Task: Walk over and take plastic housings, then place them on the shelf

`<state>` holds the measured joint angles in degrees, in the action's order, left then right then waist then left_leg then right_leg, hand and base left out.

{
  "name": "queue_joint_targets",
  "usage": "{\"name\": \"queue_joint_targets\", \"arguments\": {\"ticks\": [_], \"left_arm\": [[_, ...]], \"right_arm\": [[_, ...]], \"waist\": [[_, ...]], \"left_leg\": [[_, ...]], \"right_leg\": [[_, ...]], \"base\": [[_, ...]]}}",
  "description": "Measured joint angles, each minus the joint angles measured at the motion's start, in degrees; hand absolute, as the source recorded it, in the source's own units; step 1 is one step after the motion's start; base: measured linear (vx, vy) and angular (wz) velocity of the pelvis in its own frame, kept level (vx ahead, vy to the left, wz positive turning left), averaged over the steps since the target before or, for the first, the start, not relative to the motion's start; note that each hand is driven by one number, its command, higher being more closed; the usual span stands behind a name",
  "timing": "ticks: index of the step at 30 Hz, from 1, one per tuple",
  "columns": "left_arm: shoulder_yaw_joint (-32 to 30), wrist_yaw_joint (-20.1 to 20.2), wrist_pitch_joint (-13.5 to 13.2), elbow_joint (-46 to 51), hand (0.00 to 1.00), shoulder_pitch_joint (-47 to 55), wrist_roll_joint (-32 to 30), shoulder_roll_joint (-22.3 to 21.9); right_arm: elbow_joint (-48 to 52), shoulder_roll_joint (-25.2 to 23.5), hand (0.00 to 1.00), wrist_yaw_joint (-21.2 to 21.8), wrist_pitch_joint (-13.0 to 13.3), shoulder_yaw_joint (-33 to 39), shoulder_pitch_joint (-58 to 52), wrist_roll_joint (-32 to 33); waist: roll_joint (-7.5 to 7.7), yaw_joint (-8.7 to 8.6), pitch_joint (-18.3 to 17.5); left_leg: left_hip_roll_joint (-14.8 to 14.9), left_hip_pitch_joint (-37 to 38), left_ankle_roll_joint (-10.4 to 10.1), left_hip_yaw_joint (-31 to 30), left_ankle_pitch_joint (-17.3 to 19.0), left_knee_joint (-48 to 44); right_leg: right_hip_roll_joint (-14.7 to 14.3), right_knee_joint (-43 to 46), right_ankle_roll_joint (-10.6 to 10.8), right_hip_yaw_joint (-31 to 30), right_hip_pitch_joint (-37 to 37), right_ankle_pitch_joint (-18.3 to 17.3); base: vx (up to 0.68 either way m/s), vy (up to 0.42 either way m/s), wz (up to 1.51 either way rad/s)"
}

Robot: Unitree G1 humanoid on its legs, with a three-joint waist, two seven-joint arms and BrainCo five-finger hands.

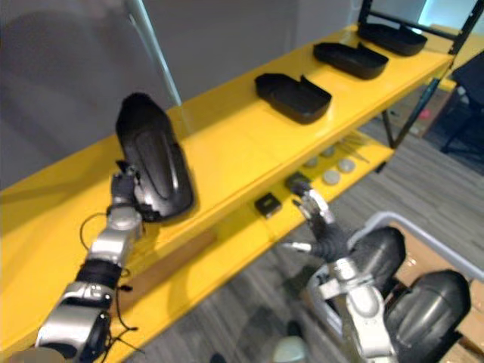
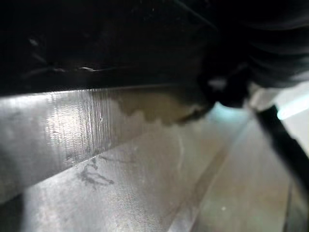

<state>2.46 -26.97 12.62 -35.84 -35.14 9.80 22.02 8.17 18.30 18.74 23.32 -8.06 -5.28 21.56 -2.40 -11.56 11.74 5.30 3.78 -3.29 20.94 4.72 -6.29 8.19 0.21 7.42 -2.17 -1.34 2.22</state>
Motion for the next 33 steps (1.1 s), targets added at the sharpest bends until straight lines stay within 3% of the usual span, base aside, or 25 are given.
{"name": "queue_joint_targets", "arguments": {"ticks": [3, 9, 13, 19, 20, 33], "left_arm": [[0.0, -1.1, 1.0, -2.0, 1.00, -3.9, 1.6, 0.2], [0.1, -3.4, 2.0, -2.5, 1.00, -12.7, 5.3, 3.1], [0.2, -3.8, 2.9, -1.8, 1.00, -17.6, 6.6, 4.3], [1.2, -2.9, 3.4, 0.5, 1.00, -19.8, 10.0, 4.4], [1.2, -2.9, 3.8, 0.8, 0.00, -19.8, 10.0, 4.5], [2.9, 0.9, 3.6, 2.2, 0.00, -18.3, 12.8, 4.5]], "right_arm": [[-0.1, 0.2, 0.00, -0.1, -1.8, -3.5, 4.5, 0.2], [0.3, 1.3, 0.00, -1.4, -6.0, -6.0, 10.6, 0.3], [4.0, 1.6, 0.00, -1.6, -7.1, -7.6, 11.0, 1.4], [9.4, 2.0, 0.00, -1.7, -7.9, -9.0, 11.4, 1.5], [9.4, 2.2, 0.00, -1.7, -8.2, -9.3, 11.4, 1.5], [9.5, 2.4, 0.00, -2.6, -8.1, -9.3, 8.5, 2.4]], "waist": [[0.50, 0.13, 0.6], [1.23, -0.01, 7.2], [0.68, -0.15, 10.5], [0.79, -0.12, 11.6], [0.75, 0.07, 11.6], [0.67, 0.88, 11.6]], "left_leg": [[-0.3, -2.1, 0.2, -0.4, -0.6, -0.2], [-1.0, -7.2, 0.7, 0.0, -2.0, -0.3], [-0.9, -9.1, 0.9, 0.7, -2.4, -0.2], [-1.1, -10.0, 1.0, 1.7, -2.5, -0.3], [-1.0, -10.1, 0.9, 1.7, -2.5, -0.3], [-1.0, -9.0, 0.5, 1.4, -2.8, -0.2]], "right_leg": [[0.4, 0.1, -0.1, 0.2, 2.1, 0.1], [1.0, 3.7, 0.2, -0.7, 8.7, 0.6], [0.7, 7.5, 0.2, -1.0, 12.7, 0.5], [1.0, 11.6, 0.0, -1.1, 15.9, -1.7], [1.1, 12.2, -0.1, -1.1, 16.3, -2.0], [1.4, 14.2, -0.2, -0.1, 15.7, -3.1]], "base": [[-0.08, -0.002, 0.09], [-0.08, 0.009, 0.03], [-0.01, -0.004, -0.06], [-0.01, 0.001, -0.05], [0.00, 0.000, 0.00], [0.00, -0.003, 0.02]]}}
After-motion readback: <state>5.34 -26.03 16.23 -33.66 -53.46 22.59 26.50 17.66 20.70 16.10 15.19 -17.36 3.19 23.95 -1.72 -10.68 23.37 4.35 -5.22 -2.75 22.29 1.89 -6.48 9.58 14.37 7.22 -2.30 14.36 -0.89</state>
